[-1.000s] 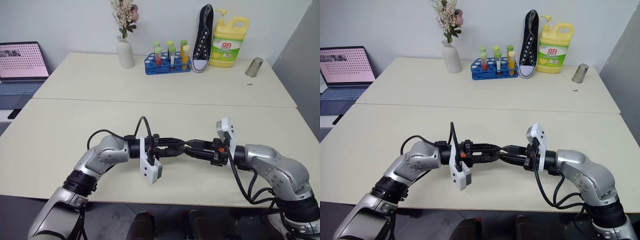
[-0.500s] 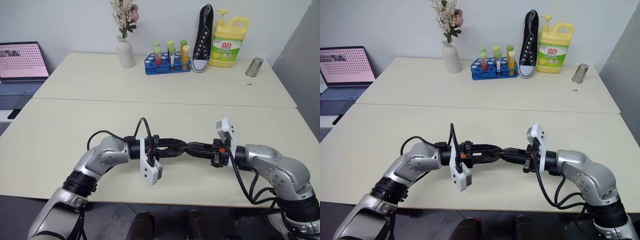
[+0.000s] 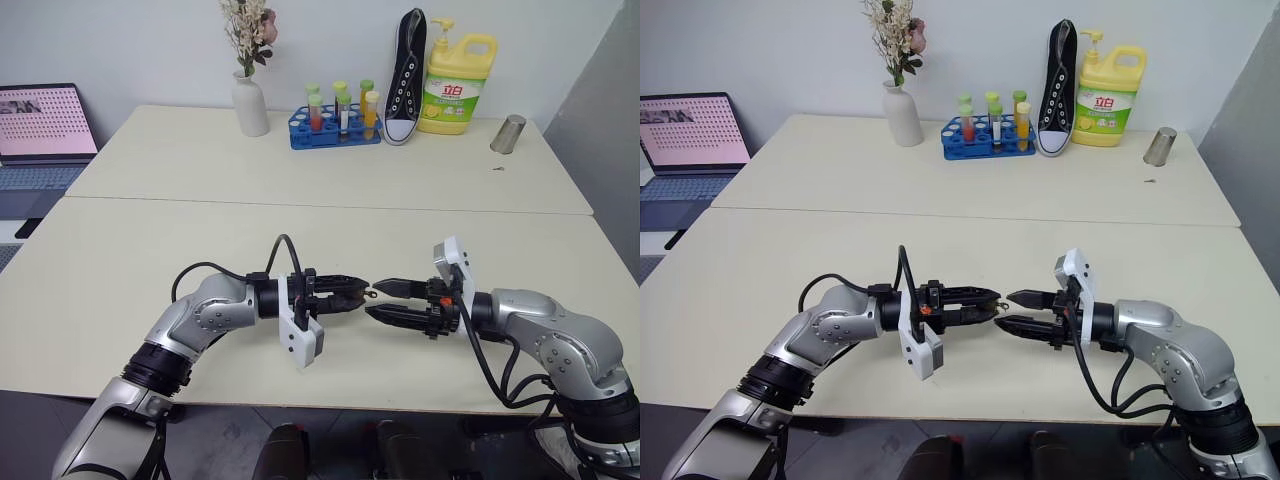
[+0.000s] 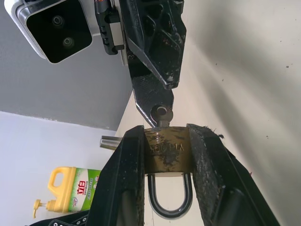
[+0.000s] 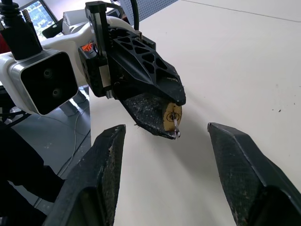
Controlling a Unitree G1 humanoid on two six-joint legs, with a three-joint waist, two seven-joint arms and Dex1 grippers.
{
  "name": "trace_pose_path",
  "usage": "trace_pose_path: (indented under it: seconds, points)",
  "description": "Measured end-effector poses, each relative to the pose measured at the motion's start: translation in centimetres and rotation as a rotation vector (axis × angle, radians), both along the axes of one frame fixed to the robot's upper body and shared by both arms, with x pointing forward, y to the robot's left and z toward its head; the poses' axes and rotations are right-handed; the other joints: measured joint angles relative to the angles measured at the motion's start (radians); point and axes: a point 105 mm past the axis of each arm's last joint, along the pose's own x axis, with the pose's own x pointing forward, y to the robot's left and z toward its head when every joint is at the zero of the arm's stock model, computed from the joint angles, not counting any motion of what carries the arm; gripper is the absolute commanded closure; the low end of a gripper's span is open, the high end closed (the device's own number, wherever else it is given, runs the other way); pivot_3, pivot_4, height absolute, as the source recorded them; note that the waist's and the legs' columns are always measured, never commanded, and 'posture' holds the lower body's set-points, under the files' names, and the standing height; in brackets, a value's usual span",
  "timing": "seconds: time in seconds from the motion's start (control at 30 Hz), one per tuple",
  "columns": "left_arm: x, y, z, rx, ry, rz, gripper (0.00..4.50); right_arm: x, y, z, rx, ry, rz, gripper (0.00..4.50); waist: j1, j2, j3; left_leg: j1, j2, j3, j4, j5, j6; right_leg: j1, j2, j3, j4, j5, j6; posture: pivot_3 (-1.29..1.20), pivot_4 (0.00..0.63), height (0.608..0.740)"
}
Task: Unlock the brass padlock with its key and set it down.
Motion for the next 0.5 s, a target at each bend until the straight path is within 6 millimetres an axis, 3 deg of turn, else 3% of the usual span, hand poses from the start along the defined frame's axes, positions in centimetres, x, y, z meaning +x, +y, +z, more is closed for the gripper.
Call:
trace_pose_path:
  seconds: [0.13, 0.4, 0.43, 0.5]
  points:
    - [0.0, 0.01, -0.02, 0.0, 0.0, 0.0, 3.52, 0.19, -0.13, -0.32, -0.001, 0.022, -0.011, 1.55, 0.0, 0.0, 0.0, 0.0, 0.0, 0.0, 0.0, 0.0, 0.0, 0.0, 0.0, 0.0, 0.0, 0.0, 0.0, 0.0, 0.15, 0.74]
    - [-0.04, 0.1, -0.15, 0.003, 0.004, 0.003, 3.52, 0.57, 0.0, -0.16, 0.004, 0.029, -0.017, 4.28, 0.0, 0.0, 0.0, 0.0, 0.0, 0.0, 0.0, 0.0, 0.0, 0.0, 0.0, 0.0, 0.0, 0.0, 0.0, 0.0, 0.15, 0.74]
    - [-0.02, 0.14, -0.19, 0.004, 0.006, 0.005, 3.52, 0.56, 0.06, -0.08, 0.006, 0.029, -0.013, 4.5, 0.0, 0.0, 0.0, 0.0, 0.0, 0.0, 0.0, 0.0, 0.0, 0.0, 0.0, 0.0, 0.0, 0.0, 0.0, 0.0, 0.15, 0.74]
    - [-0.03, 0.17, -0.22, 0.005, 0.007, 0.006, 3.52, 0.53, 0.11, -0.02, 0.009, 0.031, -0.009, 4.5, 0.0, 0.0, 0.0, 0.0, 0.0, 0.0, 0.0, 0.0, 0.0, 0.0, 0.0, 0.0, 0.0, 0.0, 0.0, 0.0, 0.15, 0.74]
